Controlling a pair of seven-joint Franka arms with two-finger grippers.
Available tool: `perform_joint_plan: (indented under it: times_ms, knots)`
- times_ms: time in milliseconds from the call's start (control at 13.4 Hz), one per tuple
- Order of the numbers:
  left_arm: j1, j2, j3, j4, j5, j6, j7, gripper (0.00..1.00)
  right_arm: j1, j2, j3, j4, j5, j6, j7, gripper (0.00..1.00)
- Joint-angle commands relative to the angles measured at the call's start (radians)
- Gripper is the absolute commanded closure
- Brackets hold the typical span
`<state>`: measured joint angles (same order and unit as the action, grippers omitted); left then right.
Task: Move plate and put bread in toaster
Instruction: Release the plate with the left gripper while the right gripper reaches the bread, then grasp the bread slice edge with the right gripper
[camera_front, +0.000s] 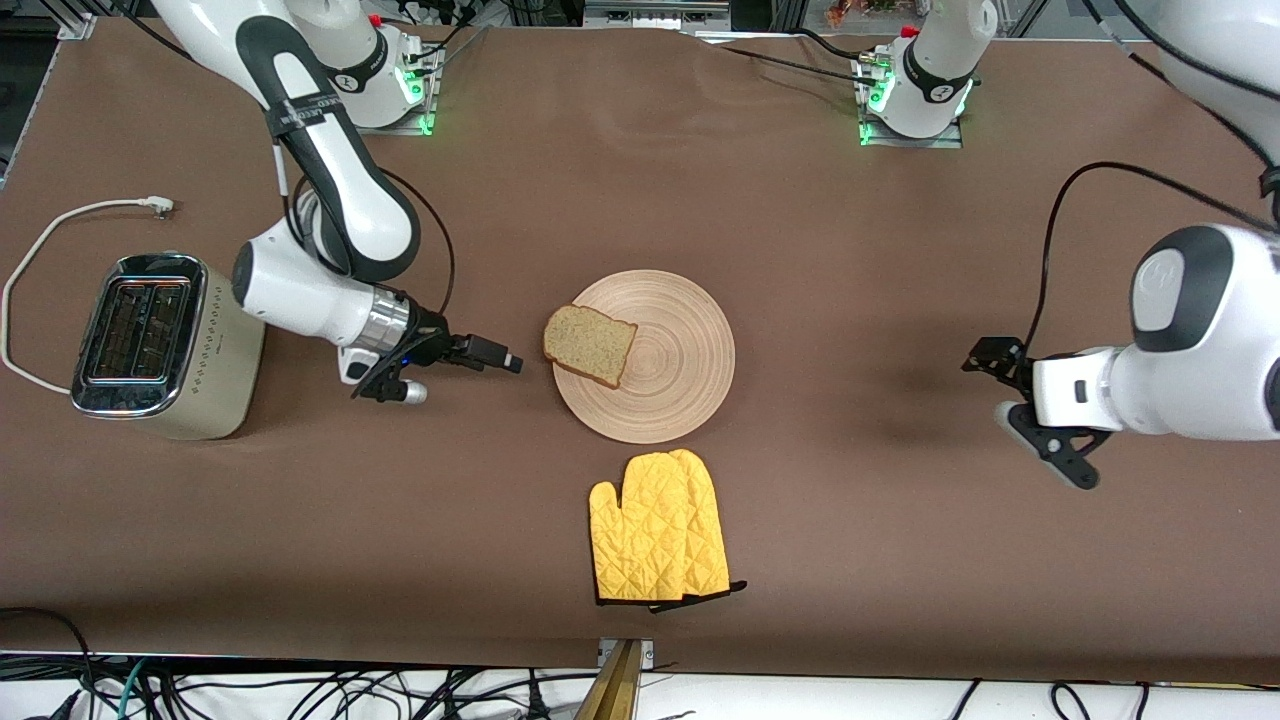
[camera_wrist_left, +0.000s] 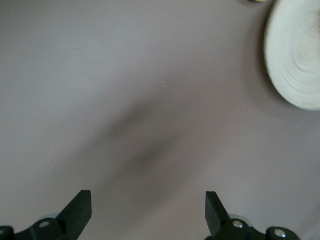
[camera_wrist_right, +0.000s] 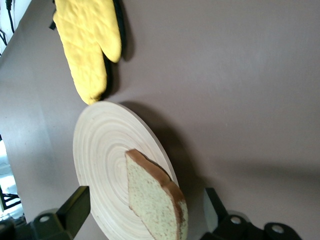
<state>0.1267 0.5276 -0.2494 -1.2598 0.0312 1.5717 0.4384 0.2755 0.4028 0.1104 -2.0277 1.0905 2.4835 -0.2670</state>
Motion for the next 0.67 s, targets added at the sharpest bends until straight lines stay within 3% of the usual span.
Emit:
perform_joint_plan:
  times_ms: [0, 149, 299, 598]
  knots:
    - [-0.158, -0.186, 0.112, -0.128, 0.102, 0.008, -0.421, 0.0, -0.009, -0.05, 0.047, -0.104, 0.116, 0.08, -0.112, 0.0]
    - [-0.185, -0.305, 0.122, -0.286, 0.105, 0.091, -0.582, 0.0, -0.009, -0.045, 0.101, -0.126, 0.144, 0.158, -0.118, 0.0]
    - [-0.18, -0.432, 0.124, -0.418, 0.099, 0.213, -0.573, 0.0, -0.009, -0.035, 0.146, -0.137, 0.182, 0.224, -0.127, 0.0]
    - [-0.159, -0.512, 0.124, -0.416, 0.043, 0.116, -0.444, 0.0, -0.007, 0.008, 0.155, -0.137, 0.33, 0.236, -0.265, 0.0]
